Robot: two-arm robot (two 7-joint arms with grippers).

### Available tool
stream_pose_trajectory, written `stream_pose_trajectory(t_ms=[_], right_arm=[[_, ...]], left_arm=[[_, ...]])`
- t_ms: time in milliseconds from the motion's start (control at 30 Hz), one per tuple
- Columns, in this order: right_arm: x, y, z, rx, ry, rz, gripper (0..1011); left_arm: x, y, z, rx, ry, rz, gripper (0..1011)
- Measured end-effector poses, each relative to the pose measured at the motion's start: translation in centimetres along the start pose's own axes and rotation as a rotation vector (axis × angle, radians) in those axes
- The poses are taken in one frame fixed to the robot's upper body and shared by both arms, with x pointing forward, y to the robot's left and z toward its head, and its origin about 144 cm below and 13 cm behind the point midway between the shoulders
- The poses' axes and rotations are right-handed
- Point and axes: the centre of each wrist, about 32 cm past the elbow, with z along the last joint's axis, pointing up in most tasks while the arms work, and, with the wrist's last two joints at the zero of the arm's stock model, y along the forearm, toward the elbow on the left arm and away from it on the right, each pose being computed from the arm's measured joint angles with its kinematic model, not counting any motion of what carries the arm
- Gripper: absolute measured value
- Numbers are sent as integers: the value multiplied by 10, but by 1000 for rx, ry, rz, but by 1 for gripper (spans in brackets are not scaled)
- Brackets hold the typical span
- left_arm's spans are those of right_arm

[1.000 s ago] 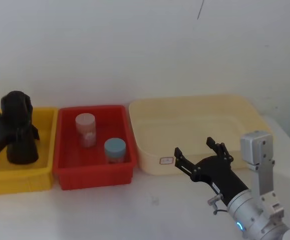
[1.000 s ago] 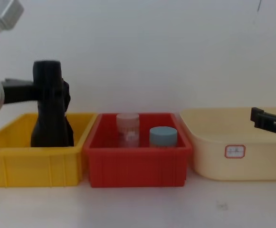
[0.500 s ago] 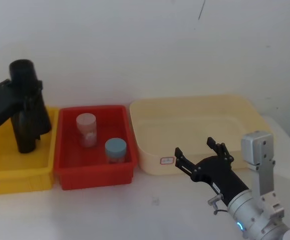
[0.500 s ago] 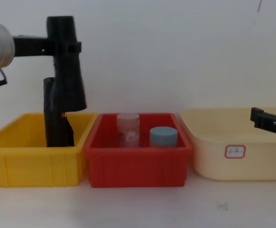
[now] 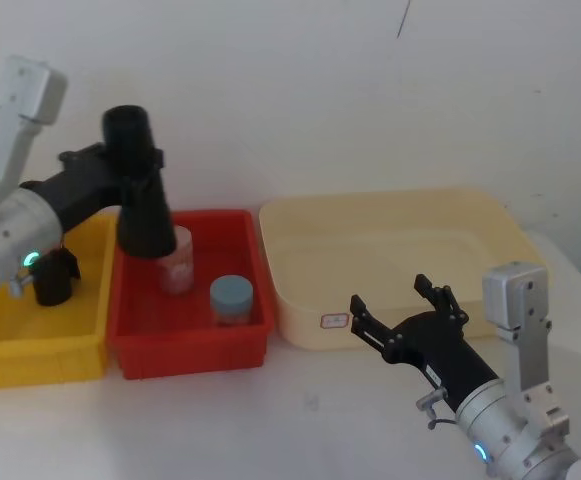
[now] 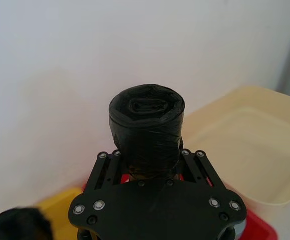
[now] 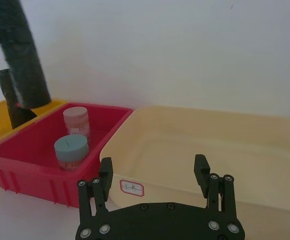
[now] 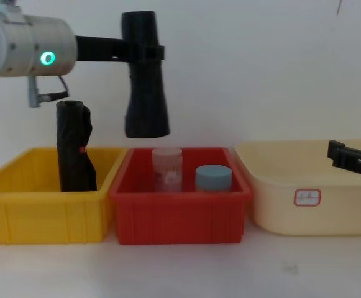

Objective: Pick up the garbage bag with the one hand and transfer it to the other hand.

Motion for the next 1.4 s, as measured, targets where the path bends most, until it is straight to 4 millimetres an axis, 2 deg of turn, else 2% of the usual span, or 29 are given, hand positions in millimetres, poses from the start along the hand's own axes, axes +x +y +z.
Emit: stream_pose_trajectory(t_ms=[267, 700, 1067, 1400], right_arm=[[0, 0, 0, 0, 0, 0, 1000], [0, 0, 0, 0, 0, 0, 1000], [3, 7, 6, -12, -12, 26, 1000], [3, 28, 21, -43, -30, 103, 1000]], left_arm=[[-14, -31, 4, -3, 6, -102, 445], [-28, -64, 11, -14, 2, -197, 445], [-33, -77, 13, -16, 1, -229, 445], [-36, -81, 15, -17, 0, -242, 445]])
